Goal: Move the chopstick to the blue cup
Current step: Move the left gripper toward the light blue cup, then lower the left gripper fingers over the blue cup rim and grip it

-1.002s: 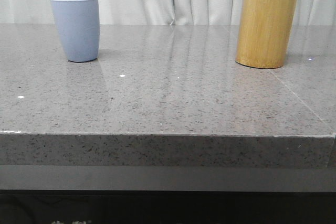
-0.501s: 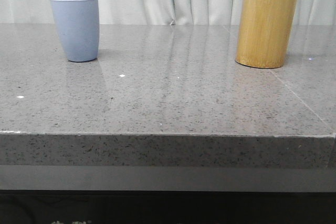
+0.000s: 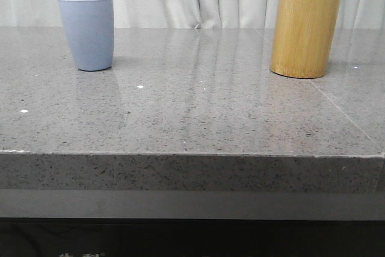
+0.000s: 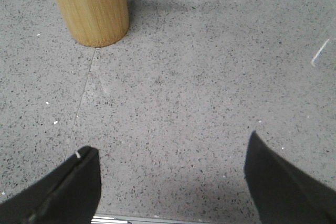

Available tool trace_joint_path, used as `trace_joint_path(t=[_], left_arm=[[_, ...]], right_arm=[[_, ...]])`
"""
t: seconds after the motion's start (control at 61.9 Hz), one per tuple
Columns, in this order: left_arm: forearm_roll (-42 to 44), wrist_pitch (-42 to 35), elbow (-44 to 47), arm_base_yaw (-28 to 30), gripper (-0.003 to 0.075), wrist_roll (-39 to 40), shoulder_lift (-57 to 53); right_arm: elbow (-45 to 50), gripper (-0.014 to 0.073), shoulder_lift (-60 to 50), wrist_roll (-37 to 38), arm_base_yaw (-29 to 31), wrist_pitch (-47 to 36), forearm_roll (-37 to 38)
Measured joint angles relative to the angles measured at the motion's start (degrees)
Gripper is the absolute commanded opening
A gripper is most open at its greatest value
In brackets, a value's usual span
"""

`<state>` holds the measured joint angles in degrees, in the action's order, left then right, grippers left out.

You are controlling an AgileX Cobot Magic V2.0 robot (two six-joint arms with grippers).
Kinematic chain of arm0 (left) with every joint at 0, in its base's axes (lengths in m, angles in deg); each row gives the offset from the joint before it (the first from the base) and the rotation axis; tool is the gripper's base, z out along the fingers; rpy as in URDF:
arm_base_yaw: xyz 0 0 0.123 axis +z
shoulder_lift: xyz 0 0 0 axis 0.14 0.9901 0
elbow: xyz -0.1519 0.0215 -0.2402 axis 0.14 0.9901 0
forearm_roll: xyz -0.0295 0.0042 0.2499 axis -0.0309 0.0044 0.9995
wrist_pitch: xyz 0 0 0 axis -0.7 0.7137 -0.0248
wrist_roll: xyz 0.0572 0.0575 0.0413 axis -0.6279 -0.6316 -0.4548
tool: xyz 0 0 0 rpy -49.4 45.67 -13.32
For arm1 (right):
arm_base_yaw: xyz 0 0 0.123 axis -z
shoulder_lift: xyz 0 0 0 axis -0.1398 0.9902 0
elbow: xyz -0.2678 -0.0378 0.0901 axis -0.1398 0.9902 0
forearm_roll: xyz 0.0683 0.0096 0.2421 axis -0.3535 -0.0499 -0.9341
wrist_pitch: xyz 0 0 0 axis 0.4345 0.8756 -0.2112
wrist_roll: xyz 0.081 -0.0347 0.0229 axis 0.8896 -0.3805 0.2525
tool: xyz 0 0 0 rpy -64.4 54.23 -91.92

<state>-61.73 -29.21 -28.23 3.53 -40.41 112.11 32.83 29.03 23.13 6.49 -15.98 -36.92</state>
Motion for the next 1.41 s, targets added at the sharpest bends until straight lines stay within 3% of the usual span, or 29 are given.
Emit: trace_joint_path(t=[0.388, 0.905, 1.276, 1.406], left_arm=[[-0.66, 4.62, -19.44, -7.99, 0.0514, -1.41, 20.42], [4.05, 22.56, -48.76, -8.33, 0.0514, -1.41, 49.98], [6.29, 30.34, -62.80, -8.33, 0.0510, 0.11, 63.52], [6.43, 32.54, -65.27, -8.33, 0.0456, 0.52, 66.35]], right_arm=[[0.00, 0.0601, 0.00, 0.00, 0.00, 0.92, 0.00], [0.00, 0.0601, 0.00, 0.00, 0.00, 1.05, 0.00], [0.00, 0.0601, 0.00, 0.00, 0.00, 1.05, 0.00], [0.00, 0.0601, 0.00, 0.00, 0.00, 1.05, 0.00]])
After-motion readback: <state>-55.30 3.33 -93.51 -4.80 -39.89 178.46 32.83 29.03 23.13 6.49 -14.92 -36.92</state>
